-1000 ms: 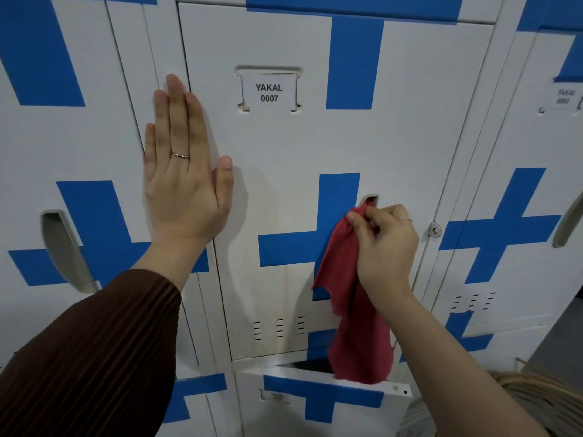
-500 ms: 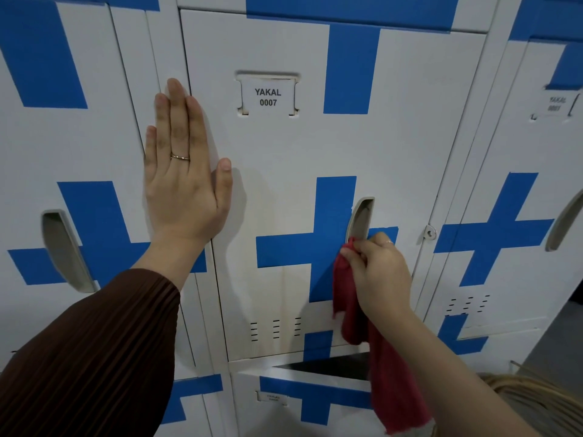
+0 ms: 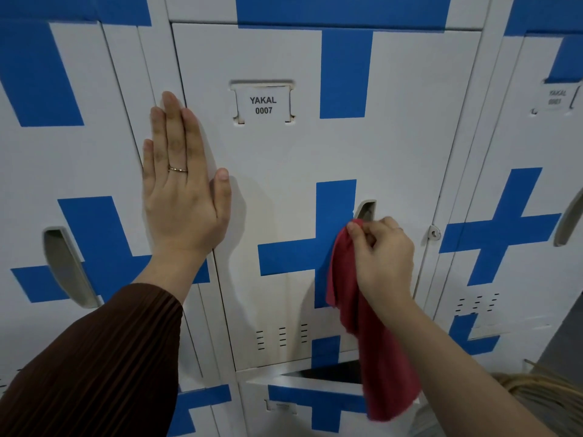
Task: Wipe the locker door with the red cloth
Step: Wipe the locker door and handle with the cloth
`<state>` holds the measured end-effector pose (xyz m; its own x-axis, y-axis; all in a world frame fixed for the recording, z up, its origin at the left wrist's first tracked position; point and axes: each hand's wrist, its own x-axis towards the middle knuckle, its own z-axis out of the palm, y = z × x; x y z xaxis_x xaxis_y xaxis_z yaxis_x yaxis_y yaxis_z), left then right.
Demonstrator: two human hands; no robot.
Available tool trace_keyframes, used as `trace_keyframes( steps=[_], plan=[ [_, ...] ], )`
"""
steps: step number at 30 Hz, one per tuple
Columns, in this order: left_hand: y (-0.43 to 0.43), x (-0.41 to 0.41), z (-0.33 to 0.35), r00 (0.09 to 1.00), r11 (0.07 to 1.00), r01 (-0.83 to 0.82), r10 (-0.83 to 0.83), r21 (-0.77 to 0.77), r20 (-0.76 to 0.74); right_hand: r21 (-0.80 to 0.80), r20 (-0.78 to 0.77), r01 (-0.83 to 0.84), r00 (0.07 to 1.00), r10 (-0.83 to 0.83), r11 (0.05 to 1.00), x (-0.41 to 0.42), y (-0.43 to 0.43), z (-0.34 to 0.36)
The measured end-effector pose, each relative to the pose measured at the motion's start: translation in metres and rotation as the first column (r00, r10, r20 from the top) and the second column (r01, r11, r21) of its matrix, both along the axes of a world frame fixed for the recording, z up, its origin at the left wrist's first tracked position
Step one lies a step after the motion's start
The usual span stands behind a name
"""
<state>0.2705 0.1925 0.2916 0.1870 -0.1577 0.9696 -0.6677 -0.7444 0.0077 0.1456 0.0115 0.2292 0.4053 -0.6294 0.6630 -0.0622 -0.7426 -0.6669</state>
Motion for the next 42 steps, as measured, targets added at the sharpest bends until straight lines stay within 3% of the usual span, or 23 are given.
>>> trace_keyframes(
  steps=[3,12,18,25,28,32,42],
  plan=[
    [0.0,0.0,0.0,1.0,1.0,-0.003,0.003,0.001,-0.005,0.05,0.113,-0.005,0.994,-0.001,0.999,0.007,-0.003,0.021],
    [0.0,0.001,0.0,1.0,1.0,-0.007,0.007,-0.002,-0.007,-0.049,-0.084,-0.007,0.996,0.003,0.999,-0.004,0.001,-0.033],
    [0.0,0.0,0.0,1.0,1.0,-0.008,0.008,0.002,-0.011,0.014,0.115,0.001,0.993,-0.002,1.0,0.005,-0.005,0.022],
    [0.0,0.0,0.001,1.0,1.0,-0.002,0.002,0.0,-0.004,0.006,0.025,-0.027,0.999,0.027,1.0,-0.001,0.005,-0.021],
    [0.0,-0.001,0.001,1.0,1.0,0.003,-0.003,0.002,-0.009,0.073,0.035,-0.043,0.999,0.04,0.996,0.0,0.002,-0.002],
    [0.0,0.0,0.001,1.0,1.0,0.001,-0.001,-0.001,-0.008,0.152,0.162,-0.056,0.986,0.03,0.987,0.007,-0.006,0.025],
    [0.001,0.0,0.001,1.0,1.0,0.003,-0.003,0.001,-0.004,0.275,0.211,-0.094,0.977,0.035,0.957,0.006,-0.006,0.029]
  ],
)
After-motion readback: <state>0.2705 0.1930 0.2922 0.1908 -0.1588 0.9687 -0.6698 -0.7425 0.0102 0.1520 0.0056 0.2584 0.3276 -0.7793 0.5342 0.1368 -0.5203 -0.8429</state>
